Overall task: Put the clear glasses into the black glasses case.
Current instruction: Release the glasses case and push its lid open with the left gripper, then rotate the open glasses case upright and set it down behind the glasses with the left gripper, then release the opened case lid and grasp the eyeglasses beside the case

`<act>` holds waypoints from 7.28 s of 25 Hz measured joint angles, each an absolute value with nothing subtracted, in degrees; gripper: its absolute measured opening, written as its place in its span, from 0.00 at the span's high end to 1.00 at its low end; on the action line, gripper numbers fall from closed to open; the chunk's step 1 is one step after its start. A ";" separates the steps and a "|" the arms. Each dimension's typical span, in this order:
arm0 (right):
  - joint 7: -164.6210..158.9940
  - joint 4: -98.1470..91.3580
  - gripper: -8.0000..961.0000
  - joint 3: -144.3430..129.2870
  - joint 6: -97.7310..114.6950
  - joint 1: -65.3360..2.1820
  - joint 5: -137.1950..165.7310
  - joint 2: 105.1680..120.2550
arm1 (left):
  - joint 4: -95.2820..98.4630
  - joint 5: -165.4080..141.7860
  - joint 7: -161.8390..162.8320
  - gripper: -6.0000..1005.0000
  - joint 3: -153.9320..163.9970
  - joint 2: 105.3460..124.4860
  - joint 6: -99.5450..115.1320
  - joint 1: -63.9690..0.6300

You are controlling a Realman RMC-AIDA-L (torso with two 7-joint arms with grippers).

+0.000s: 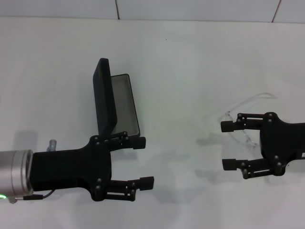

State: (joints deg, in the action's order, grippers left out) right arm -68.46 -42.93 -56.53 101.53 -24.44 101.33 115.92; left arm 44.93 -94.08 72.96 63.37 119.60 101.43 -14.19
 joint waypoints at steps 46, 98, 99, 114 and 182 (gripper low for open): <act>-66.49 -41.62 0.17 -56.51 98.71 -24.21 96.38 115.67 | 79.22 -154.31 171.49 0.13 79.59 119.61 92.07 -44.70; -64.16 -39.28 0.17 -56.61 97.02 -24.29 95.49 115.84 | 69.98 -158.74 157.56 0.77 82.16 119.71 81.12 -46.30; -63.94 -39.28 0.17 -56.60 97.01 -24.20 95.20 115.84 | 71.43 -158.75 154.72 0.77 83.61 119.71 80.61 -45.75; -63.11 -37.91 0.17 -56.55 97.32 -23.13 93.11 115.84 | 79.52 -148.01 119.63 0.80 94.83 119.87 67.87 -38.56; -149.19 -60.04 0.19 -67.81 112.66 -59.18 156.59 116.15 | 43.79 -79.43 67.87 0.21 63.88 119.71 92.42 -12.84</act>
State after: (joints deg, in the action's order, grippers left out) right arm -149.19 -60.04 -67.81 112.66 -59.18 156.59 116.15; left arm 43.79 -79.43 67.87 63.88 119.71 92.42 -12.84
